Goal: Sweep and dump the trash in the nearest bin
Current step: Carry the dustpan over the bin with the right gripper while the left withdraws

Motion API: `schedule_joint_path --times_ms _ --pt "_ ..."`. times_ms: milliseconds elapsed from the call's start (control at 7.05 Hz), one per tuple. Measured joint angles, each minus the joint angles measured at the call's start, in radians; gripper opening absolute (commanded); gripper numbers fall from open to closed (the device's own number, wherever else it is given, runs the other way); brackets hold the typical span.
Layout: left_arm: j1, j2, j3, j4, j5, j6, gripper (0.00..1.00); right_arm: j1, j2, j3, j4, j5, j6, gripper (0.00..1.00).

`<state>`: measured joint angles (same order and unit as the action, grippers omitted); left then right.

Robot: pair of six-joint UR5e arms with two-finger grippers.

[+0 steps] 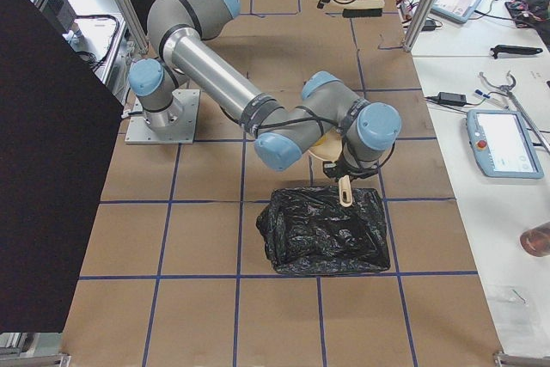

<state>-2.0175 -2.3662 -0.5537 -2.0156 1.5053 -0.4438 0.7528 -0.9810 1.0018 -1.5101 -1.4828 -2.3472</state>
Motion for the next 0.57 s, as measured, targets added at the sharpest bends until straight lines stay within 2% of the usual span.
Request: schedule_joint_path --times_ms 284,567 --pt "0.039 0.161 -0.327 0.179 0.002 0.002 0.05 -0.047 0.031 -0.059 0.001 -0.025 -0.039 0.02" --pt "0.078 0.309 -0.613 0.311 0.003 0.002 0.07 -0.092 0.092 -0.156 0.008 -0.038 -0.097 0.02"
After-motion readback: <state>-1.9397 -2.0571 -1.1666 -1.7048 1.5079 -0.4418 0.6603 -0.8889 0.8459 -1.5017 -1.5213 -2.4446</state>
